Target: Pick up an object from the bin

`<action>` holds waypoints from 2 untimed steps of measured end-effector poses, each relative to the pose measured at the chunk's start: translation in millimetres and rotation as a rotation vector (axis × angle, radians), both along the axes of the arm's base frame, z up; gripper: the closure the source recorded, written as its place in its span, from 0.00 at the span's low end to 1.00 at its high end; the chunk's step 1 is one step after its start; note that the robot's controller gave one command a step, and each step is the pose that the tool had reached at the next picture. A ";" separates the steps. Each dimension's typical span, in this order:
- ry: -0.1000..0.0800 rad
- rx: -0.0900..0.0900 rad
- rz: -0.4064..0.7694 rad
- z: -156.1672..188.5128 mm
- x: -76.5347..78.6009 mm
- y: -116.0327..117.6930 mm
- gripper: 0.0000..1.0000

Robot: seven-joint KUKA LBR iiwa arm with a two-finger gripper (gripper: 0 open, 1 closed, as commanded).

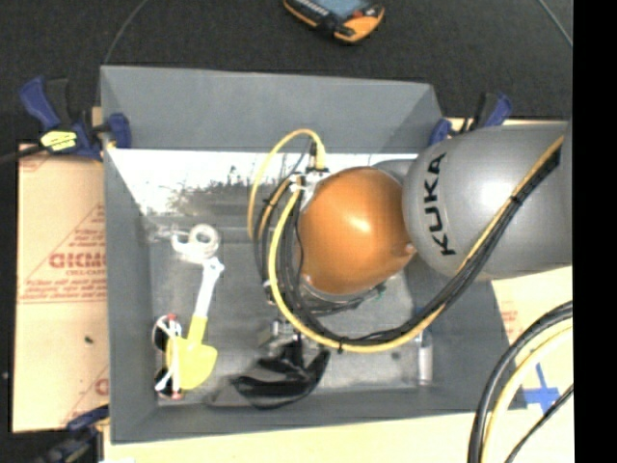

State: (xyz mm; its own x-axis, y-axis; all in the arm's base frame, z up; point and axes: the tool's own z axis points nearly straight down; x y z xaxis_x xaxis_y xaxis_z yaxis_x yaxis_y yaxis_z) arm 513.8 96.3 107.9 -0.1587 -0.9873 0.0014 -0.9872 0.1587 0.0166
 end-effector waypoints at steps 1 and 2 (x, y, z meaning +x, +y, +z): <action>-0.004 0.001 0.000 24.2 1.3 0.0 1.00; -0.007 0.001 -0.001 45.2 2.0 0.2 1.00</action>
Offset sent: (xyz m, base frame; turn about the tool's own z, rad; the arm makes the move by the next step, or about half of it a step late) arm 0.0006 0.0000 0.0869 0.0002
